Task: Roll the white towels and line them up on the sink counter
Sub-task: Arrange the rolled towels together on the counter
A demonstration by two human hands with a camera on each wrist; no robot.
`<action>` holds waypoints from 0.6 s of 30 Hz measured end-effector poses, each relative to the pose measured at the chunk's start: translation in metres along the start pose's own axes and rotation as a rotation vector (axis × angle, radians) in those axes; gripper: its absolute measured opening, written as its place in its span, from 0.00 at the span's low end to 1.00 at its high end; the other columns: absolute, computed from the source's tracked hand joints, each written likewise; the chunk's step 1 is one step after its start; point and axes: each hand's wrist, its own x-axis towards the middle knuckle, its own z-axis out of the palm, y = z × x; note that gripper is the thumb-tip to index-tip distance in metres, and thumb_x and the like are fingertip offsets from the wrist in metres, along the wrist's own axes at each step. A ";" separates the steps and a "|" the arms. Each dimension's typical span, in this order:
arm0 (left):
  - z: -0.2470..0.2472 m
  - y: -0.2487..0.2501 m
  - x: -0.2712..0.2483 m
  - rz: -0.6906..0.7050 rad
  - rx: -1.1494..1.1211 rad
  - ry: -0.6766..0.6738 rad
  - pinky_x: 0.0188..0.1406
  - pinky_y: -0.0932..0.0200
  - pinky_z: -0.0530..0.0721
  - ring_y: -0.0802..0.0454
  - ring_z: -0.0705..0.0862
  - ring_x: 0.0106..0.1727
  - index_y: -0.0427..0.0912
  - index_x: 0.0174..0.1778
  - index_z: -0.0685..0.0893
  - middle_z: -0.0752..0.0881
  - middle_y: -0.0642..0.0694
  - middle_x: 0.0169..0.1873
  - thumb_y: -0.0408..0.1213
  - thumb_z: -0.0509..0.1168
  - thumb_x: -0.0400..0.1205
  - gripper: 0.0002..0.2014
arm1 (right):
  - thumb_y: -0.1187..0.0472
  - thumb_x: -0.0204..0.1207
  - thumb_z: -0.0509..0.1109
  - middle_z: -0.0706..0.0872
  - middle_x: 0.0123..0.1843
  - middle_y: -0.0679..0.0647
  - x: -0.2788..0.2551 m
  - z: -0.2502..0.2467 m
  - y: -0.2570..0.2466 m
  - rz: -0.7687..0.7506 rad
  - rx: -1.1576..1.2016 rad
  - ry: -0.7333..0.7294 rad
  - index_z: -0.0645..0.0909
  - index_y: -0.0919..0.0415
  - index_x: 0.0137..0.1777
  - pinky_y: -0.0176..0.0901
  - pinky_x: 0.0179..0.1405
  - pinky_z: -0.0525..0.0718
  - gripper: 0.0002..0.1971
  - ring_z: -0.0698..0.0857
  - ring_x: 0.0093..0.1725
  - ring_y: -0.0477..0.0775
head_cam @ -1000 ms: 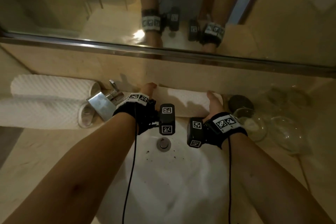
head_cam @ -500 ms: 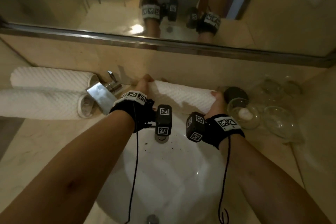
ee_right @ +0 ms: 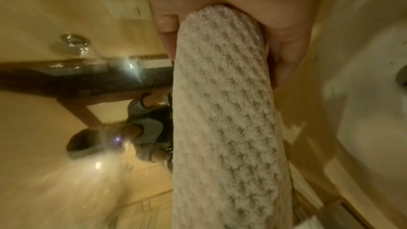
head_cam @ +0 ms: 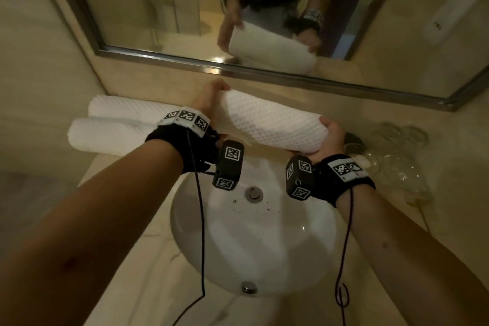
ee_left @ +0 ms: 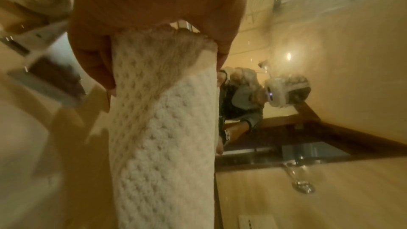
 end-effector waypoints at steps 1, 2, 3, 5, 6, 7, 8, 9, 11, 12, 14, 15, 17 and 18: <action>-0.015 0.002 0.003 0.008 -0.020 0.019 0.48 0.42 0.78 0.39 0.82 0.49 0.46 0.52 0.80 0.82 0.40 0.50 0.59 0.69 0.50 0.35 | 0.47 0.72 0.69 0.86 0.52 0.63 -0.008 0.010 0.004 -0.007 -0.021 -0.017 0.79 0.58 0.51 0.52 0.42 0.86 0.15 0.85 0.50 0.66; -0.031 0.003 0.001 0.028 -0.037 0.030 0.49 0.42 0.78 0.39 0.82 0.48 0.46 0.50 0.80 0.82 0.41 0.49 0.59 0.69 0.52 0.32 | 0.49 0.72 0.68 0.85 0.49 0.61 -0.014 0.022 0.010 -0.014 -0.036 -0.030 0.79 0.57 0.47 0.48 0.40 0.84 0.12 0.84 0.48 0.64; -0.046 0.003 -0.004 0.044 -0.061 0.031 0.50 0.43 0.77 0.40 0.81 0.46 0.46 0.47 0.80 0.82 0.42 0.47 0.58 0.68 0.56 0.28 | 0.50 0.73 0.68 0.84 0.48 0.60 -0.019 0.034 0.015 -0.016 -0.051 -0.042 0.78 0.57 0.43 0.46 0.39 0.82 0.10 0.83 0.46 0.63; -0.081 0.003 -0.008 0.079 -0.110 0.031 0.49 0.49 0.78 0.43 0.80 0.42 0.45 0.41 0.79 0.82 0.43 0.42 0.54 0.65 0.68 0.16 | 0.52 0.71 0.69 0.84 0.49 0.58 -0.023 0.060 0.029 -0.028 -0.124 -0.079 0.78 0.56 0.42 0.47 0.45 0.81 0.08 0.82 0.46 0.62; -0.099 0.001 -0.007 0.094 -0.149 0.032 0.47 0.53 0.78 0.44 0.80 0.40 0.45 0.38 0.78 0.81 0.43 0.39 0.52 0.63 0.71 0.13 | 0.52 0.69 0.69 0.85 0.49 0.58 -0.024 0.074 0.038 -0.034 -0.165 -0.101 0.79 0.56 0.43 0.49 0.47 0.80 0.09 0.83 0.47 0.62; -0.116 -0.002 -0.004 0.089 -0.181 0.042 0.44 0.55 0.78 0.44 0.80 0.40 0.45 0.38 0.78 0.81 0.44 0.38 0.51 0.63 0.71 0.12 | 0.51 0.68 0.69 0.85 0.50 0.57 -0.025 0.087 0.047 -0.036 -0.205 -0.123 0.79 0.56 0.44 0.50 0.48 0.81 0.10 0.84 0.49 0.62; -0.136 -0.004 -0.004 0.081 -0.205 0.071 0.43 0.55 0.78 0.44 0.81 0.40 0.44 0.38 0.79 0.81 0.44 0.38 0.50 0.64 0.70 0.12 | 0.51 0.65 0.70 0.85 0.51 0.57 -0.025 0.101 0.057 -0.026 -0.241 -0.147 0.79 0.56 0.45 0.51 0.50 0.81 0.12 0.84 0.52 0.63; -0.154 -0.006 -0.003 0.080 -0.225 0.087 0.43 0.55 0.78 0.43 0.81 0.40 0.44 0.38 0.79 0.82 0.44 0.39 0.50 0.66 0.68 0.13 | 0.51 0.63 0.71 0.85 0.52 0.59 -0.027 0.114 0.068 -0.012 -0.261 -0.169 0.79 0.57 0.47 0.55 0.52 0.81 0.15 0.84 0.54 0.64; -0.188 -0.007 0.001 0.105 -0.256 0.121 0.43 0.55 0.79 0.43 0.82 0.39 0.44 0.39 0.80 0.83 0.42 0.42 0.48 0.65 0.68 0.12 | 0.51 0.63 0.71 0.84 0.51 0.60 -0.030 0.138 0.086 0.026 -0.303 -0.212 0.79 0.58 0.48 0.60 0.57 0.79 0.16 0.84 0.55 0.66; -0.203 -0.008 0.003 0.112 -0.271 0.129 0.41 0.56 0.80 0.43 0.83 0.37 0.43 0.39 0.81 0.84 0.42 0.40 0.47 0.64 0.71 0.11 | 0.52 0.65 0.70 0.84 0.49 0.60 -0.031 0.149 0.096 0.036 -0.333 -0.233 0.78 0.59 0.47 0.60 0.57 0.79 0.14 0.83 0.54 0.65; -0.227 -0.009 0.004 0.093 -0.276 0.145 0.34 0.60 0.80 0.44 0.84 0.29 0.41 0.37 0.82 0.85 0.42 0.31 0.47 0.61 0.75 0.12 | 0.53 0.67 0.70 0.84 0.50 0.61 -0.032 0.168 0.113 0.028 -0.370 -0.261 0.79 0.60 0.48 0.62 0.61 0.79 0.13 0.84 0.53 0.65; -0.238 -0.010 0.005 0.078 -0.274 0.178 0.33 0.61 0.80 0.44 0.83 0.27 0.40 0.36 0.81 0.85 0.42 0.29 0.47 0.61 0.74 0.13 | 0.53 0.67 0.70 0.84 0.51 0.61 -0.033 0.178 0.122 0.036 -0.398 -0.265 0.79 0.60 0.49 0.64 0.62 0.79 0.14 0.85 0.54 0.66; -0.256 -0.011 0.011 0.041 -0.251 0.254 0.32 0.61 0.79 0.43 0.81 0.29 0.40 0.39 0.80 0.82 0.41 0.33 0.49 0.63 0.71 0.14 | 0.52 0.70 0.68 0.83 0.50 0.61 -0.032 0.191 0.138 0.084 -0.457 -0.281 0.77 0.60 0.51 0.63 0.60 0.81 0.14 0.84 0.53 0.66; -0.264 -0.014 0.018 0.018 -0.215 0.285 0.30 0.60 0.78 0.42 0.79 0.30 0.40 0.39 0.79 0.81 0.41 0.35 0.50 0.63 0.71 0.15 | 0.53 0.72 0.66 0.82 0.48 0.61 -0.030 0.194 0.144 0.129 -0.472 -0.299 0.76 0.60 0.51 0.59 0.56 0.83 0.12 0.84 0.49 0.64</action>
